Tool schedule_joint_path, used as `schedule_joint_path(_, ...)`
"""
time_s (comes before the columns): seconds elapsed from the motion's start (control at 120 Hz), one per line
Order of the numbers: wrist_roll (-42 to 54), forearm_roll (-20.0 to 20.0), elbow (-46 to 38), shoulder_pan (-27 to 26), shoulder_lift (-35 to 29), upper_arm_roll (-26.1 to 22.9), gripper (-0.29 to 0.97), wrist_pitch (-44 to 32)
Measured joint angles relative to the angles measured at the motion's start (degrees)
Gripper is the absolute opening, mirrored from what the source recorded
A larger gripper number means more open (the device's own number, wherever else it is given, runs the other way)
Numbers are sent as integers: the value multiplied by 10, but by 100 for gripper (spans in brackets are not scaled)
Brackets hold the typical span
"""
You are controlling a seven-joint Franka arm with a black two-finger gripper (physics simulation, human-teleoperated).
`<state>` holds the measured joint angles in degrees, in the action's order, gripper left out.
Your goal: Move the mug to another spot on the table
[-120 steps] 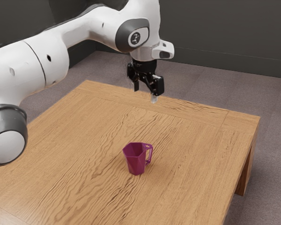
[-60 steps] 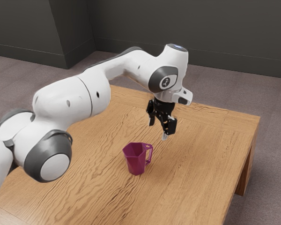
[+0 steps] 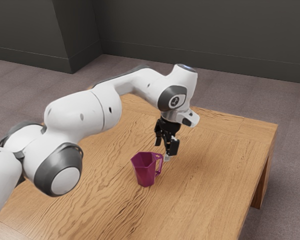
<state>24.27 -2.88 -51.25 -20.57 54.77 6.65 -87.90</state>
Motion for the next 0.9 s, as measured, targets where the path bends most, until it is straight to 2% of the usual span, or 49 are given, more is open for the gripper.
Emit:
schedule_joint_path(0.3, 45, 0, 1, 2, 30, -1, 68, -3)
schedule_joint_path(0.9, 81, 19, -6, -9, 30, 2, 68, 28)
